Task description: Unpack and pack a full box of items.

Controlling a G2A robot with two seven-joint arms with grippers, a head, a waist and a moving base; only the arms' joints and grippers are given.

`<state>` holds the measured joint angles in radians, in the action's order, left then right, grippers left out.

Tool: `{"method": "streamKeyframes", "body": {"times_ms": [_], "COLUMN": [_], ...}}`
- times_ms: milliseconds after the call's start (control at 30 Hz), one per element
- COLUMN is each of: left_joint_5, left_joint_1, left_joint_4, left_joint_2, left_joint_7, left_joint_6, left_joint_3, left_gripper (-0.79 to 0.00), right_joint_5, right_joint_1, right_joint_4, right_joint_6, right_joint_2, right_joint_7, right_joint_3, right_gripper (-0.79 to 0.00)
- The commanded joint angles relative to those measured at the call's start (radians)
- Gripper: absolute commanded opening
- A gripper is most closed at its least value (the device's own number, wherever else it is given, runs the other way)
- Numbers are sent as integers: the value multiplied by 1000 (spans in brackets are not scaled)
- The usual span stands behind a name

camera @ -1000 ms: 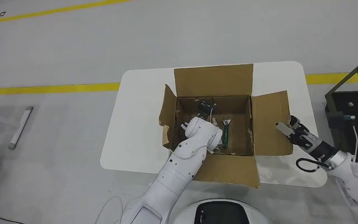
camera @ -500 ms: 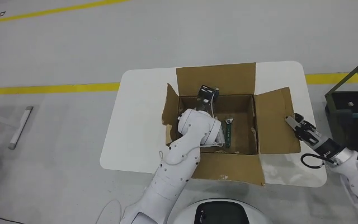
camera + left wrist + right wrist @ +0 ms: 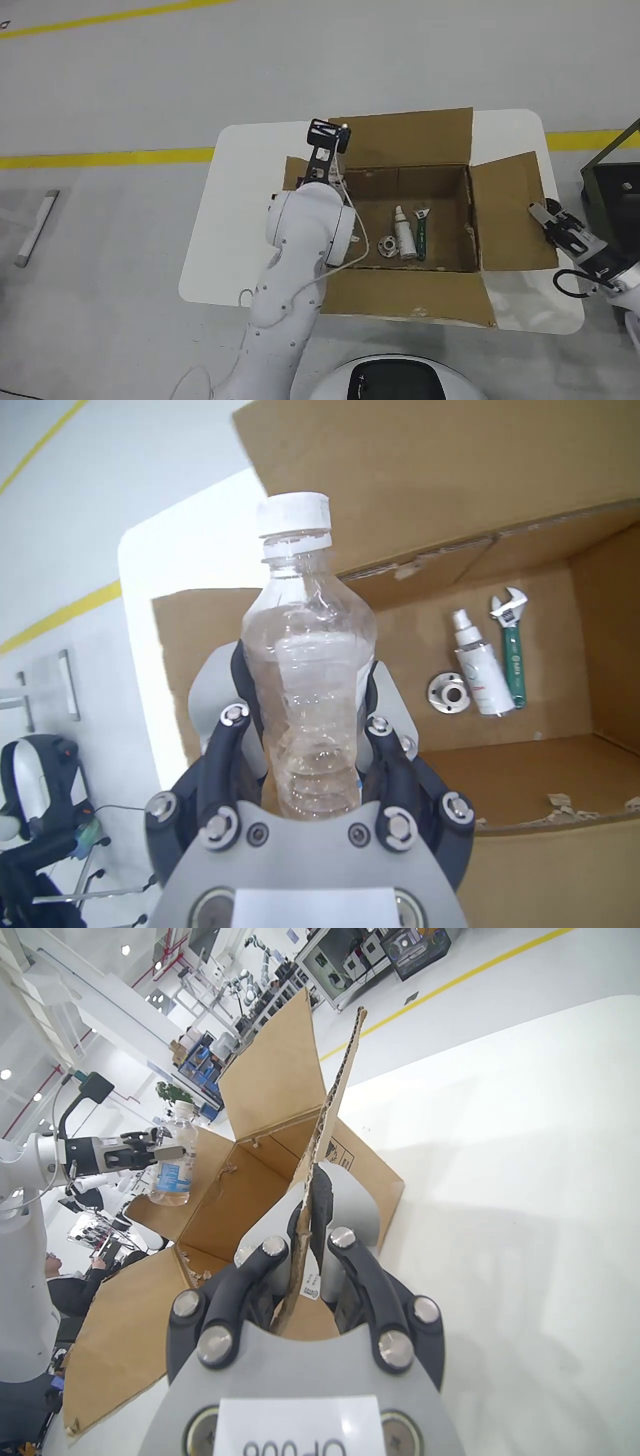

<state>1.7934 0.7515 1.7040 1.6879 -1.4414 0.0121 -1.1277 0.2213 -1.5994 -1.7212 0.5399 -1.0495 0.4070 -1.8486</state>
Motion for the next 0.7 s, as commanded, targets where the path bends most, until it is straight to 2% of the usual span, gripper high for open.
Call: {"method": "streamKeyframes", "body": {"times_ms": [0, 267, 400, 433, 500, 567, 600, 633, 667], "left_joint_5": [76, 104, 49, 50, 43, 44, 33, 20, 19], "left_joint_1": [4, 26, 13, 7, 4, 2, 4, 5, 3], "left_joint_4": [-19, -52, -31, -21, 0, 20, 31, 38, 50], "left_joint_2": [-5, -7, -5, -6, -7, -9, -9, -10, -11], "left_joint_7": [12, 25, -19, -24, -35, -43, -50, -63, -70], "left_joint_6": [1, 2, -12, -33, -55, -71, -77, -84, -89], "left_joint_3": [-19, -54, -96, -100, -111, -121, -130, -142, -156], "left_gripper": [-785, -785, -785, -785, -785, -785, -785, -785, -785], "right_joint_5": [-2, 4, 2, 2, 5, 5, 4, 3, 2], "right_joint_1": [-4, -15, -19, -21, -25, -28, -29, -29, -30], "right_joint_4": [4, 8, 4, -1, -8, -15, -18, -22, -24], "right_joint_6": [1, 0, -4, -3, -5, -10, -12, -10, -10], "right_joint_2": [0, -1, -1, -1, -1, -2, -2, -3, -3], "right_joint_7": [-4, -13, -19, -20, -23, -27, -30, -35, -39], "right_joint_3": [-3, -3, -2, -3, -5, -4, -2, -1, 0], "right_gripper": [-785, -785, -785, -674, -619, -462, -413, -166, 0]}}
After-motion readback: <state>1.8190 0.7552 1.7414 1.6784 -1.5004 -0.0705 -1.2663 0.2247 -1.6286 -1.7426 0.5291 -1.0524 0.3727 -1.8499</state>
